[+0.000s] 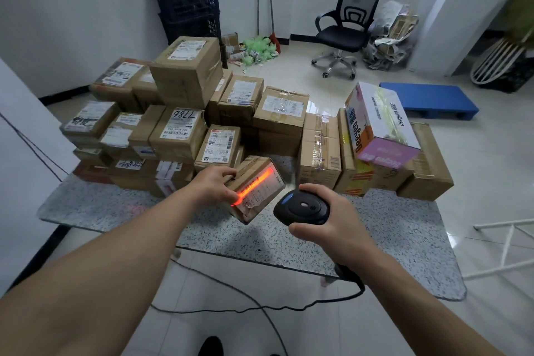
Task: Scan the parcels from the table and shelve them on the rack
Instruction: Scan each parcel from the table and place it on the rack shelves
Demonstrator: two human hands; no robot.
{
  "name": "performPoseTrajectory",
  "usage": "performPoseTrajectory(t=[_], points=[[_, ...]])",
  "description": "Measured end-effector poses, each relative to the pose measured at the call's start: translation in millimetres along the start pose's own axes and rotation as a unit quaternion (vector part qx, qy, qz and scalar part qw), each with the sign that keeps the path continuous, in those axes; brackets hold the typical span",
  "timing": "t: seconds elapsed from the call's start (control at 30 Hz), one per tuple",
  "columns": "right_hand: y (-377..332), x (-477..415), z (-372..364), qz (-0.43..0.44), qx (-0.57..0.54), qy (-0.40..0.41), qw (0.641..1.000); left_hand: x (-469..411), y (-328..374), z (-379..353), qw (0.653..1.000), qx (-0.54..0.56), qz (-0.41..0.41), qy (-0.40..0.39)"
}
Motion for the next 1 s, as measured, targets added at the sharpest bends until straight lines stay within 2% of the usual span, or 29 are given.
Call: performPoseTrajectory(t=[0.57,1.0], points=[[-7.3,-4.4,3.6,0.027,0.010,-0.023,0.999,12.0,-1.6,13.5,1.000,-0.011,0.008,0.013],[-10.3,-8.2,-2.2,0.019,0.006,-0.027,0.999,7.8,-4.4,13.3,0.999,0.031,0.013,-0.016]])
Point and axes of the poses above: each hand's wrist, its own x-axis away from the middle knuckle, its own z-axis out of the back of the hand, y = z × x, the point moved 2 cm from there along -x, towards the middle knuckle, and after that the axes turned 1 degree about -z, right-handed, at the moved point
